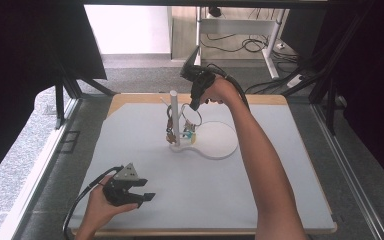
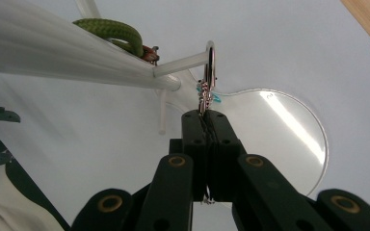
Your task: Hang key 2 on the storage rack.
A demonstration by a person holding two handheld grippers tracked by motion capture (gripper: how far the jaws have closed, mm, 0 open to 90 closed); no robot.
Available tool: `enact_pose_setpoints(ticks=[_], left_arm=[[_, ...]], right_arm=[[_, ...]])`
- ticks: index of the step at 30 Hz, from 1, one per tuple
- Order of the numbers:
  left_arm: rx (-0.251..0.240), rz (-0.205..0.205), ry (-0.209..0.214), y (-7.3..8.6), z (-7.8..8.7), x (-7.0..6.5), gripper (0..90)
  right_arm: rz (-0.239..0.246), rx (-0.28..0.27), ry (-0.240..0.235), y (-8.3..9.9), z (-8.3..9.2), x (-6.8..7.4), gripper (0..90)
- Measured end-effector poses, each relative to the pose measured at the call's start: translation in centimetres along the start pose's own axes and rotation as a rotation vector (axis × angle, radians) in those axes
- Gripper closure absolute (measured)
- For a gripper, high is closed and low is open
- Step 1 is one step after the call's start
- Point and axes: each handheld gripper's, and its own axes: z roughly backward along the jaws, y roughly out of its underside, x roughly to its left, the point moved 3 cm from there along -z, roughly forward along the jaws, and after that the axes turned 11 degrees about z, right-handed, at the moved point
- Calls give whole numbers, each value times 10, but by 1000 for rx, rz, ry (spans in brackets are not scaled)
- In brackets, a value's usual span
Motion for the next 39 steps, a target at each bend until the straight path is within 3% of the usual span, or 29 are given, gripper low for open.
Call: enact_pose_setpoints(ticks=[15,25,32,39], left_arm=[[3,0,-1,0,-2,0,434],[8,0,-6,0,-4,0,434],[4,4,-10,-1,-2,1,434],[15,8,-9,-1,-5,0,434]], right_arm=[[30,3,-21,-1,-17,13,878],[43,-29,-78,7,-24,20,853],[56,-54,-72,27,-14,25,747],[45,-121,-49,60,1,18,643]])
